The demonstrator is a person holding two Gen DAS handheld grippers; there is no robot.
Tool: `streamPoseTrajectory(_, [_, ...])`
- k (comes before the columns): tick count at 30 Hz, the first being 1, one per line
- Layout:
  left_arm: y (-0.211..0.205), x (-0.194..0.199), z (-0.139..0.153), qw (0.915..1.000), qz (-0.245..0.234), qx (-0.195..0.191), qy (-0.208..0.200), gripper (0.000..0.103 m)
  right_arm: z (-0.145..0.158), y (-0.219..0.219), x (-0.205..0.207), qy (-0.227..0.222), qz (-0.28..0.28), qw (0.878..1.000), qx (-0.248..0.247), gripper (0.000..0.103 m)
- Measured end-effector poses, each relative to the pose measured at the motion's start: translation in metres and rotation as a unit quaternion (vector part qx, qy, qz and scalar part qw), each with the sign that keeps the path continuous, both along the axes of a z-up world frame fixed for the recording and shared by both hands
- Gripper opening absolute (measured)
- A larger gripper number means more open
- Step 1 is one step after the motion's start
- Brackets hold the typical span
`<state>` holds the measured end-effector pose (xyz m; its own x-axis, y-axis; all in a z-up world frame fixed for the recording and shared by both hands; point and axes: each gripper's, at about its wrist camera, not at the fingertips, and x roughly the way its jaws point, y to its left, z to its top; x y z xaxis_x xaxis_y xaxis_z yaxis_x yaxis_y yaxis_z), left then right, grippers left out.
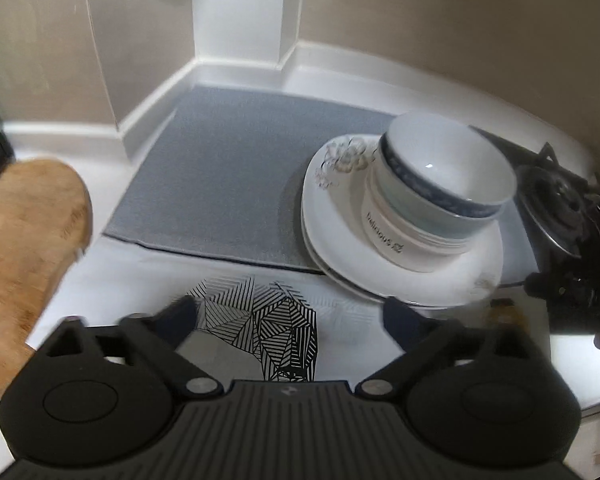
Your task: Organize plates and bowls
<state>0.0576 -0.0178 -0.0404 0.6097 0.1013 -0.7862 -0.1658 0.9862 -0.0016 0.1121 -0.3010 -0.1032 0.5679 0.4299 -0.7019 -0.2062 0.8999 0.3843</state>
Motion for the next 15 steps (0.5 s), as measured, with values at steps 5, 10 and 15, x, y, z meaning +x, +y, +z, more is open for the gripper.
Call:
streamPoseTrajectory(5, [-0.011,0.000,0.022,0.9985,-0.021,0.014,-0.048,0.103,0.014,0.007,-0.020,-0.029,-0.002,0.999,-0.030,0.100])
streamPoseTrajectory(10, [-0.011,0.018,0.034,0.9977,-0.056,0.010,-0.036,0.103,0.031,0.023,-0.022,-0.038,-0.023,0.997,-0.065,0.103])
streamPoseTrajectory(15, [0.002,0.029,0.025,0.9985,-0.054,0.014,0.000,0.103,0.047,0.041,-0.025,-0.025,-0.058,0.996,-0.070,0.103])
